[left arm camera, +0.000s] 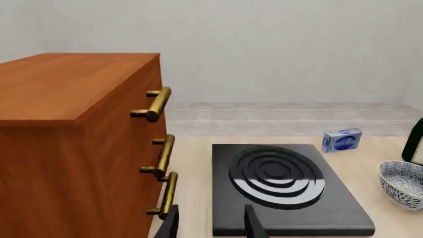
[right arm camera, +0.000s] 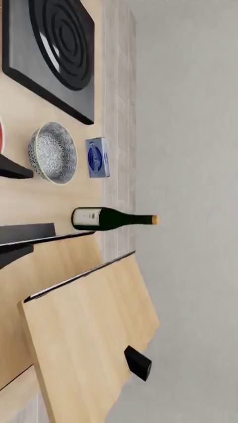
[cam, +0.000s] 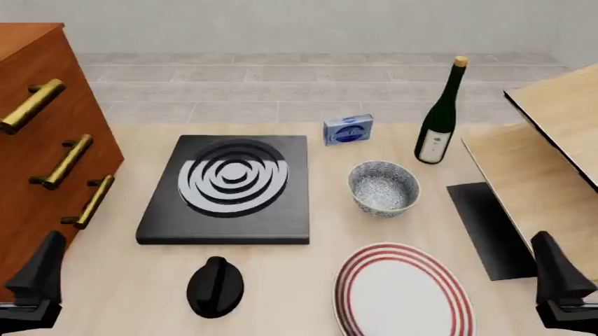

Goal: Put the bowl on the stove.

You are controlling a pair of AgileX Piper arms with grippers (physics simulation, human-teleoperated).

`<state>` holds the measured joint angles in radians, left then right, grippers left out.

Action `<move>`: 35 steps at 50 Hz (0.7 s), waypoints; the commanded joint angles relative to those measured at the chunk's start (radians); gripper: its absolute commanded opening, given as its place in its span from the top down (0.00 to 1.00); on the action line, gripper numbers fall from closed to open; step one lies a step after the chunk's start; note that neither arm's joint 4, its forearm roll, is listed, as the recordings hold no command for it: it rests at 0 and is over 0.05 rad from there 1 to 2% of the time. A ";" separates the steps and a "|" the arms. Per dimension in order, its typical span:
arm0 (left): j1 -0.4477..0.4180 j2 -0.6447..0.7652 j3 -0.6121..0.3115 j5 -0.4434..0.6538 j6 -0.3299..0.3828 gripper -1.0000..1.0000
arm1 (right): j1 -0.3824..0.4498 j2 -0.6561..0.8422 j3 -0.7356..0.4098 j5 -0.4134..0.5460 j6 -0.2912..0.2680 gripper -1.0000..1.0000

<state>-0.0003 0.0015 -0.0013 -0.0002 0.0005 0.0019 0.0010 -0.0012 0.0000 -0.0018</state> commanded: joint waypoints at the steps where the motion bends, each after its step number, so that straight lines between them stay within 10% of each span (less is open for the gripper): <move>1: -0.003 0.001 -0.007 -0.001 0.007 0.00 | 0.013 0.002 -0.004 0.001 -0.006 0.00; 22: -0.002 -0.001 -0.012 0.003 0.016 0.00 | 0.020 0.005 -0.020 0.021 -0.016 0.00; 35: -0.022 -0.001 -0.016 0.001 0.024 0.00 | 0.077 0.272 -0.028 -0.132 -0.007 0.00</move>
<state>-0.0115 0.0006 -0.0127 0.0011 0.0185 0.0452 0.1336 -0.0195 -0.0551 -0.0163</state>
